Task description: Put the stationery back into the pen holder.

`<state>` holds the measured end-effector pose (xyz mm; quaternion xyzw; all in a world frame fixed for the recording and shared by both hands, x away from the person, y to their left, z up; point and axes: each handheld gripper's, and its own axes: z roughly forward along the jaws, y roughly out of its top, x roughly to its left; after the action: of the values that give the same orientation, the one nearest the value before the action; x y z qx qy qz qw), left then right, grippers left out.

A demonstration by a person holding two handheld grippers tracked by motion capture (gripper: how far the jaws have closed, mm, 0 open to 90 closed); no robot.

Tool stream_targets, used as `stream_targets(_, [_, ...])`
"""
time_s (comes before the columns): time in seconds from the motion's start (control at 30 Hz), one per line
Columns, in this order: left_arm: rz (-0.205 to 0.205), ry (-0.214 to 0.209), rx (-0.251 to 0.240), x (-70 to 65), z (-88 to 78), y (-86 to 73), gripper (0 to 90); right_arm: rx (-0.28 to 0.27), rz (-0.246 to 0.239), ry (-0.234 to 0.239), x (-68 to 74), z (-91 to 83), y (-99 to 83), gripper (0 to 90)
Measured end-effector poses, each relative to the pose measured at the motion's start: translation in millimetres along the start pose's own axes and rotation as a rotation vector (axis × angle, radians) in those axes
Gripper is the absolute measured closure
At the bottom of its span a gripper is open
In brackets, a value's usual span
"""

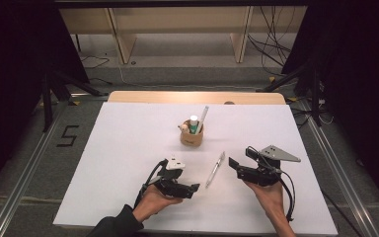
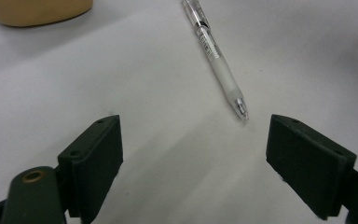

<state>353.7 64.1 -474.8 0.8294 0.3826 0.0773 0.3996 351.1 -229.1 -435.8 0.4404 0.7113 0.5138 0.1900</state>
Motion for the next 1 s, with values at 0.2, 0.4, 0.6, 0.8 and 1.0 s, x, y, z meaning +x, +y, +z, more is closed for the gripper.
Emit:
stream_targets(0.2, [0.001,0.003,0.005,-2.4,2.6,2.7,18.7,0.004,0.013,0.001,1.4,-4.5,-8.5,24.4])
stream_targets(0.4, [0.01,0.001,0.004,-6.6,7.6,7.9,19.5,0.0,0.024,0.017,3.9,-8.2,-13.5,24.1])
stream_targets(0.6, [0.035,0.006,0.01,-8.6,12.3,11.8,21.9,0.006,0.014,0.018,6.7,-10.6,-17.4,24.1])
stream_targets(0.8, [0.042,0.0,0.007,-12.8,16.1,17.3,23.8,0.009,0.012,0.018,9.2,-11.4,-20.4,24.1])
stream_targets(1.0, [0.051,-0.009,0.009,-15.6,20.0,19.7,27.8,0.007,0.013,0.013,8.5,-15.0,-22.2,24.1])
